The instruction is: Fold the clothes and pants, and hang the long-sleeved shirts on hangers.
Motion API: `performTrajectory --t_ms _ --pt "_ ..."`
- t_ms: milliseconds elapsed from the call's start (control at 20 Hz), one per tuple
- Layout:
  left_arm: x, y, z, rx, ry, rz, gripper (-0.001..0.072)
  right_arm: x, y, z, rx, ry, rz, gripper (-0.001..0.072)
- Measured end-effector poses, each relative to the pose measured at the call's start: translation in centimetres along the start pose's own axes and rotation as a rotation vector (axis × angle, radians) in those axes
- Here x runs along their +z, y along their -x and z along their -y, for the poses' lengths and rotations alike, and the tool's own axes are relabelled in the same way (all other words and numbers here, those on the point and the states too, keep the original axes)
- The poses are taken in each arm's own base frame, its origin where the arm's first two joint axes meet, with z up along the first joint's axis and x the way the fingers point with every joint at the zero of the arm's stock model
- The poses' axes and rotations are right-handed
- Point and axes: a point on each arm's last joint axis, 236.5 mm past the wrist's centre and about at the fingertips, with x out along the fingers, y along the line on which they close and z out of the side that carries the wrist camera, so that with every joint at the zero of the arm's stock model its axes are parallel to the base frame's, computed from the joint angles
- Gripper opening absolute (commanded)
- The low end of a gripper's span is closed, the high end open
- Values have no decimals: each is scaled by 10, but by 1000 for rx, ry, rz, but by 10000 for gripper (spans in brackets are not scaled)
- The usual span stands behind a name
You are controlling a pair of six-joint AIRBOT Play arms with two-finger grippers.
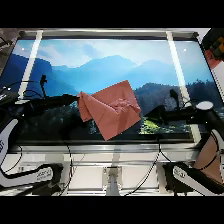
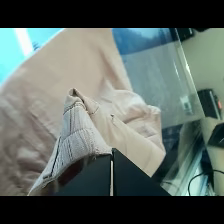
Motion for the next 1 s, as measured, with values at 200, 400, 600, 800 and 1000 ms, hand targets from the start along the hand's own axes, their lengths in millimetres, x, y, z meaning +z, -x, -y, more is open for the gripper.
performTrajectory --t_ms 200,400,600,800,1000 --pt "-2 -6 15 -20 -38 -16 3 -37 -44 21 13 -128 -54 343" --pt "-7 -15 27 -41 -57 -41 3 -54 -84 26 -19 -217 -42 346" --pt "-11 -20 33 -54 -65 -56 3 -70 -123 27 -90 -286 -13 346" --pt "-12 -21 34 -57 -68 -61 3 -77 -148 29 -140 -375 63 401" --pt "-12 -22 34 -54 -69 -61 4 -62 -162 26 -148 -427 190 400"
